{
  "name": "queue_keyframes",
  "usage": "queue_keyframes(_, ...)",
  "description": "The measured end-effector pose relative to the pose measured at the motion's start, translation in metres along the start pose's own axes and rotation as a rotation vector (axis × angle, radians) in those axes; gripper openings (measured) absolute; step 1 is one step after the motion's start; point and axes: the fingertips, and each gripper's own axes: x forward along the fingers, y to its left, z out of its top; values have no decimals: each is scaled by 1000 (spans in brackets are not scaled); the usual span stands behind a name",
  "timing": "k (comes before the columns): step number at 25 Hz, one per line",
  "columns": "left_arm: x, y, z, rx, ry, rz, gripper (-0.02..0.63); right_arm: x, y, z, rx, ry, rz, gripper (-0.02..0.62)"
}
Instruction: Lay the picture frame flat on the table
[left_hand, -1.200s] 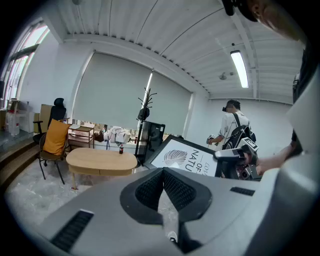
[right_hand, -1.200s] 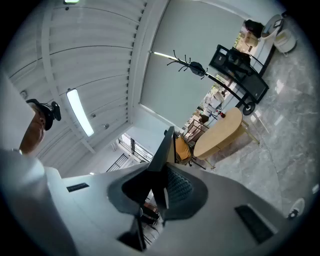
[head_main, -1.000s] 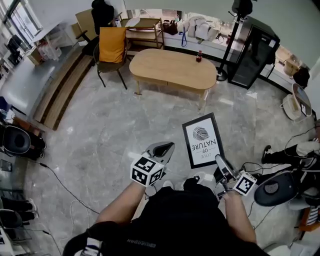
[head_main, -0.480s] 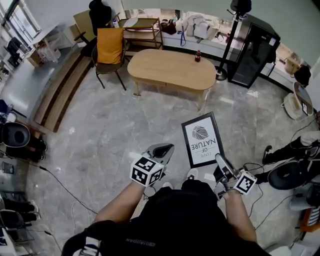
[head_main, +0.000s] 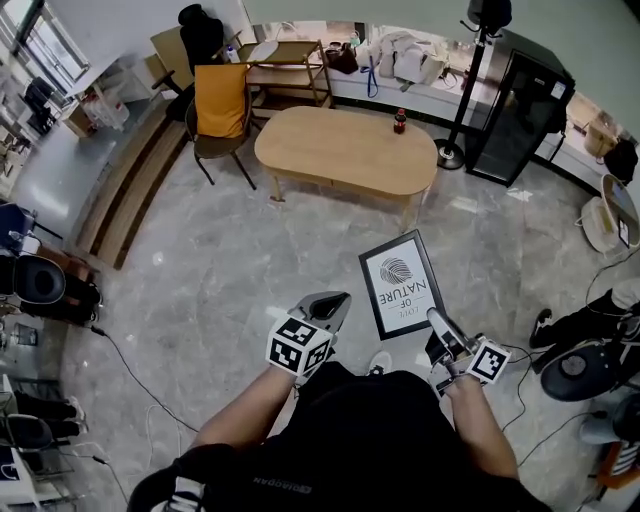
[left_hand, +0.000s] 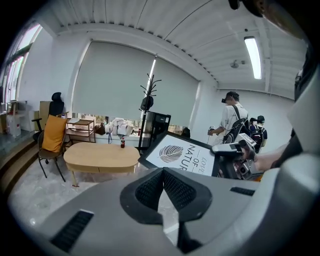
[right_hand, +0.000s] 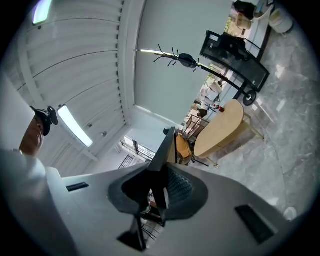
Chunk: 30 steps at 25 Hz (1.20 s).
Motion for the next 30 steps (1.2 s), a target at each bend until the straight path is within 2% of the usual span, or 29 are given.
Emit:
queue_keyframes(3,24,5,13,3,-9,24,5,13,-21,17,14,27,4,52)
queue_keyframes(8,45,9,4,-12,77,33,5,26,-44,41,56,30,-2,52)
queue_keyframes(12,61,35,14,-22,94,38,5,50,-62,51,75,25,-6,52)
queue_keyframes(21,132,129,54,11,100,-54,5,136,-100,91,85,-31,-85,52)
queue_keyframes(27,169,216,128,63,55,-116,5,231,-96,124,69,-64,-116,52)
queue_keyframes(30,178,254,150,101,38,-140,5,271,-102,134,65,-84,-127,52)
